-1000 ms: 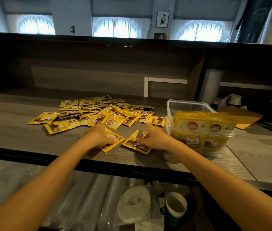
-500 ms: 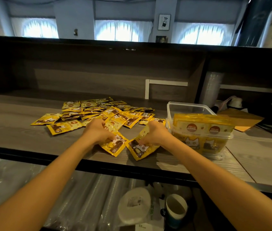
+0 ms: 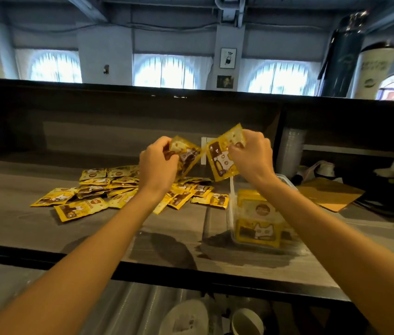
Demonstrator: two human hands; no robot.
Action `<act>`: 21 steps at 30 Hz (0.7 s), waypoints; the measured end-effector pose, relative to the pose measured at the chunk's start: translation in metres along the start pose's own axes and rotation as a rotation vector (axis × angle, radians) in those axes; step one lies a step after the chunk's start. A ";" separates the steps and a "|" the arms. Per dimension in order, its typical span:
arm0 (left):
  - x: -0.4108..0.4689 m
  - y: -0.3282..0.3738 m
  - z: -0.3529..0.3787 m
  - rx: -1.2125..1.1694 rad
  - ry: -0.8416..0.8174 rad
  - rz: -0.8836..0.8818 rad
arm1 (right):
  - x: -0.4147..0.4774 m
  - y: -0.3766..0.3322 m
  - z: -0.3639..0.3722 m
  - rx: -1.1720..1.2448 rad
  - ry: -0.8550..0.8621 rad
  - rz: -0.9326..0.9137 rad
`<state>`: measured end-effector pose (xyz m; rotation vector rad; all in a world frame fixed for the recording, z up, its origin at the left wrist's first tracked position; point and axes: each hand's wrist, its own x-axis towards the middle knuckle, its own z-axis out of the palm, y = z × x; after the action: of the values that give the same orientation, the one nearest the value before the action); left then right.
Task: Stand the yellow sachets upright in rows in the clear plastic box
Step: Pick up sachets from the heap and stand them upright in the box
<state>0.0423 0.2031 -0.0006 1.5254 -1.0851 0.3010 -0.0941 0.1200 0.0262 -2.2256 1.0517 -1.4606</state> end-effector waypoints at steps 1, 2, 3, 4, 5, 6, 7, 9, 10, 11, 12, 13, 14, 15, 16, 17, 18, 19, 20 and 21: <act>0.003 0.007 0.007 -0.017 0.002 0.033 | 0.005 0.004 -0.008 -0.012 0.040 -0.010; 0.006 0.013 0.015 -0.030 -0.001 0.059 | 0.010 0.009 -0.015 -0.031 0.076 -0.013; 0.007 0.019 0.023 -0.038 -0.012 0.080 | 0.013 0.015 -0.023 -0.048 0.107 -0.007; 0.008 0.025 0.032 -0.050 -0.027 0.099 | 0.017 0.022 -0.029 -0.063 0.130 0.009; 0.009 0.030 0.042 -0.061 -0.049 0.115 | 0.019 0.029 -0.036 -0.076 0.143 0.031; 0.008 0.035 0.051 -0.073 -0.077 0.131 | 0.020 0.037 -0.041 -0.093 0.146 0.054; 0.007 0.039 0.060 -0.081 -0.110 0.145 | 0.021 0.045 -0.045 -0.110 0.143 0.072; 0.004 0.046 0.078 -0.085 -0.185 0.162 | 0.020 0.062 -0.052 -0.126 0.128 0.104; 0.002 0.048 0.086 -0.085 -0.223 0.160 | 0.020 0.070 -0.055 -0.125 0.120 0.124; 0.000 0.050 0.093 -0.090 -0.265 0.157 | 0.020 0.078 -0.057 -0.122 0.112 0.143; -0.002 0.050 0.099 -0.103 -0.319 0.156 | 0.020 0.084 -0.059 -0.119 0.098 0.161; -0.004 0.050 0.103 -0.116 -0.386 0.156 | 0.020 0.090 -0.061 -0.117 0.076 0.175; -0.006 0.050 0.106 -0.126 -0.460 0.158 | 0.019 0.094 -0.062 -0.113 0.047 0.186; -0.008 0.050 0.109 -0.124 -0.535 0.160 | 0.019 0.098 -0.063 -0.102 0.015 0.197; -0.010 0.049 0.111 -0.115 -0.602 0.162 | 0.018 0.101 -0.064 -0.088 -0.018 0.208; -0.011 0.047 0.113 -0.098 -0.659 0.157 | 0.017 0.104 -0.065 -0.072 -0.059 0.215; -0.011 0.046 0.115 -0.082 -0.707 0.149 | 0.015 0.105 -0.066 -0.057 -0.112 0.218; -0.011 0.045 0.115 -0.068 -0.752 0.136 | 0.014 0.106 -0.067 -0.039 -0.172 0.221; -0.010 0.044 0.116 -0.060 -0.793 0.124 | 0.013 0.106 -0.067 -0.024 -0.229 0.225; -0.009 0.044 0.116 -0.051 -0.828 0.109 | 0.012 0.107 -0.068 -0.018 -0.276 0.227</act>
<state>-0.0391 0.1099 -0.0117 1.5752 -1.8012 -0.3244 -0.1960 0.0476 0.0028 -2.1583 1.1797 -1.0212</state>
